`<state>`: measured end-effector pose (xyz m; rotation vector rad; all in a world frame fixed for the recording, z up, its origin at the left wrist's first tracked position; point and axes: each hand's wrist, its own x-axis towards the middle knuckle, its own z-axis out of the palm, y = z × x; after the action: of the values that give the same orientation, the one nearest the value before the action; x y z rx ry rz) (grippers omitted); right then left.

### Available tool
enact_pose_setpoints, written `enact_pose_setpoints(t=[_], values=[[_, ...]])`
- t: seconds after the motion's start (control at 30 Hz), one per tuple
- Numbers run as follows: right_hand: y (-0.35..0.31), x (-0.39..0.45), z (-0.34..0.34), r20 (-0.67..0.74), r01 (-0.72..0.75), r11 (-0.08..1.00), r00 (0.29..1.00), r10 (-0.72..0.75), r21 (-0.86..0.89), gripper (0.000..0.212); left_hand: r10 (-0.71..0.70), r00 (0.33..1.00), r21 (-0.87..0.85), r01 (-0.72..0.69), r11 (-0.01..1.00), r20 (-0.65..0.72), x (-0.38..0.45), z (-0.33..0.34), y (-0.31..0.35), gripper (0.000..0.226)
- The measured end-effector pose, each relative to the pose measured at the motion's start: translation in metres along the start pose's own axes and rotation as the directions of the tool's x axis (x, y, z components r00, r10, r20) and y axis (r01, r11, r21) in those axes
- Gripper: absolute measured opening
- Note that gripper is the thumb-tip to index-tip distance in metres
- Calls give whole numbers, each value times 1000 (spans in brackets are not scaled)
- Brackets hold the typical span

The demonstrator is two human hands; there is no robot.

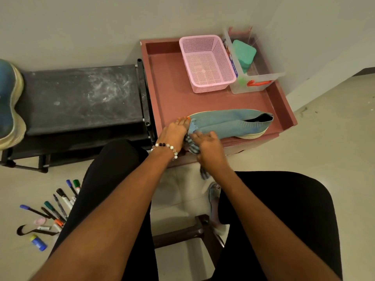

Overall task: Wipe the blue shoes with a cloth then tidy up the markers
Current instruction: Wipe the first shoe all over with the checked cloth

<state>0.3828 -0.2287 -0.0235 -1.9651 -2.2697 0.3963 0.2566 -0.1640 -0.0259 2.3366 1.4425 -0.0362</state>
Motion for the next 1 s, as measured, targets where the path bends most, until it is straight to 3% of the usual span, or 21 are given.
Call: enact_pose_setpoints(t=[0.07, 0.13, 0.3, 0.4, 0.57, 0.7, 0.83, 1.0], values=[[28, -5, -13, 8, 14, 992, 1000, -13, -128, 53, 4, 997, -28, -2, 1000, 74, 1, -3, 0, 92], [55, -7, -20, -84, -87, 978, 994, 72, -189, 43, 7, 988, -57, 1, 998, 151, 3, -6, 0, 98], [75, -5, -23, -205, -420, 886, 901, 382, -197, 34, 11, 984, -1, -11, 1000, 180, 2, 0, 3, 91], [43, 2, -10, -215, -563, 824, 814, 539, -68, 33, 8, 987, 55, -17, 998, 159, -1, 6, 3, 84], [-16, 10, 16, -104, -411, 910, 904, 414, 47, 37, 41, 997, 118, -49, 992, 65, -7, 11, 3, 62], [-10, 2, 5, -18, -215, 976, 976, 215, -14, 43, 51, 998, 154, -57, 986, 41, -9, 10, 6, 58], [32, -1, -13, 12, -70, 979, 997, 73, -193, 40, 38, 996, 189, -53, 981, 82, -7, 11, 4, 65], [76, -9, -36, -100, -216, 890, 976, 192, -402, 25, 24, 991, 155, -44, 987, 128, -8, 9, 5, 77]])
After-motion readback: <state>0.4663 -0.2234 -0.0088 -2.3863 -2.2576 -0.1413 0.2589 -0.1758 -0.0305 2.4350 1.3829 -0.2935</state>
